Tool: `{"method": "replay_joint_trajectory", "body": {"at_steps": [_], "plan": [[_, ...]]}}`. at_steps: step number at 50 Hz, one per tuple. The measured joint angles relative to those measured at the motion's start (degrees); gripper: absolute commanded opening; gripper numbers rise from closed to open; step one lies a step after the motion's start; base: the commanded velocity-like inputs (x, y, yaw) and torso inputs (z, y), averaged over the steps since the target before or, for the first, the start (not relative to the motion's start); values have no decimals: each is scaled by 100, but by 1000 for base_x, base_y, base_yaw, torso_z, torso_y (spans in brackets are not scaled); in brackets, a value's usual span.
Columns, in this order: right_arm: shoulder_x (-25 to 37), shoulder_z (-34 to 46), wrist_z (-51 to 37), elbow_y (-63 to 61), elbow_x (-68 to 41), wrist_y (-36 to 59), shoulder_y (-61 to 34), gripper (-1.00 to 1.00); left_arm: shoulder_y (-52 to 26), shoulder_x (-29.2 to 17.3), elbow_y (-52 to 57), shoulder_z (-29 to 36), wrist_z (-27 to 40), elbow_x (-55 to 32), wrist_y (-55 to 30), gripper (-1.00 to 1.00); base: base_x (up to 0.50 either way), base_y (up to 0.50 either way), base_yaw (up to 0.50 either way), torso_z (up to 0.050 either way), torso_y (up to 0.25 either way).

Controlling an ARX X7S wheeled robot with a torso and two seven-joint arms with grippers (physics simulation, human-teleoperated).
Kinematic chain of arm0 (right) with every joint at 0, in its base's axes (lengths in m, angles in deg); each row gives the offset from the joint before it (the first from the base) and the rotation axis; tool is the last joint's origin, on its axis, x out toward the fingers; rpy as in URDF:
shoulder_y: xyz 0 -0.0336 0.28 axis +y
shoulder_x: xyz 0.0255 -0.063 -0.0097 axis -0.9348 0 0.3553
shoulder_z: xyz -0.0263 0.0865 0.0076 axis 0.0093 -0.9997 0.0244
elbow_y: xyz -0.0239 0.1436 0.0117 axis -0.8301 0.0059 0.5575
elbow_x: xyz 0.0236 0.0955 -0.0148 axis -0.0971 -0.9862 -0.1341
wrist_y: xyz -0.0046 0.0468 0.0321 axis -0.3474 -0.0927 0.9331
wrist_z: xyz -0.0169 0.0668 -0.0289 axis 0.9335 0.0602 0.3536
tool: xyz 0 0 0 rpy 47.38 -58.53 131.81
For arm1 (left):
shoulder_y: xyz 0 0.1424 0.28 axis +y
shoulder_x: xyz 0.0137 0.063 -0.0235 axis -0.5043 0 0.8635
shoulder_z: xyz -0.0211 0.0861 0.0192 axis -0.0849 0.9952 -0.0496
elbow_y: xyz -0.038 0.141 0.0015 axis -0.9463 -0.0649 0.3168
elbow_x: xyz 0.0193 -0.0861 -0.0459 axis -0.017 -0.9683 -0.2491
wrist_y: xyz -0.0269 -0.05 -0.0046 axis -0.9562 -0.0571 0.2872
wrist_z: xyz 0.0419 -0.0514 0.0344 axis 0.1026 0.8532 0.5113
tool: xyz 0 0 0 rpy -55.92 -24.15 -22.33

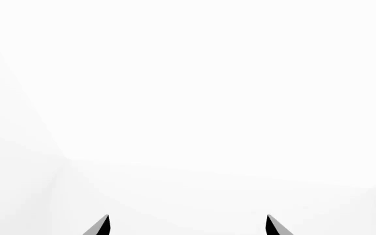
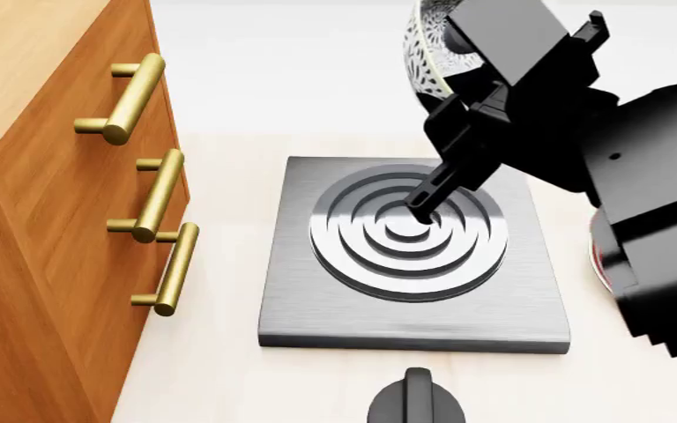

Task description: Put the bowl on the stove.

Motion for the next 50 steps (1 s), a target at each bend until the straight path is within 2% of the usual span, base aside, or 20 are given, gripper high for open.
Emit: {"method": "replay_joint_trajectory", "body": {"at_steps": [8,13,24,31,50], "plan": [[-36,20,-16,58,18,-60,-4,-100,1,-12,-4,7,12,0,8,100,0,0,0,0,0],[-237,80,36,603,99,-387,-108,-100,-3,-24,1,7,24,-2,6,100,0,0,0,0,2],[-1322,489,518,3848,600,-2161,-858,-100,-5,-46,1,3,47,-7,12,100,0,0,0,0,0],[-1790,592,710,5078,992,-2733,-1153,-100,-5,-59,-1,-2,60,-13,19,100,0,0,0,0,0],[-2305,771,669,6113,1609,-2963,-1440,-100,-17,-83,-13,23,90,0,25,100,0,0,0,0,1]]}}
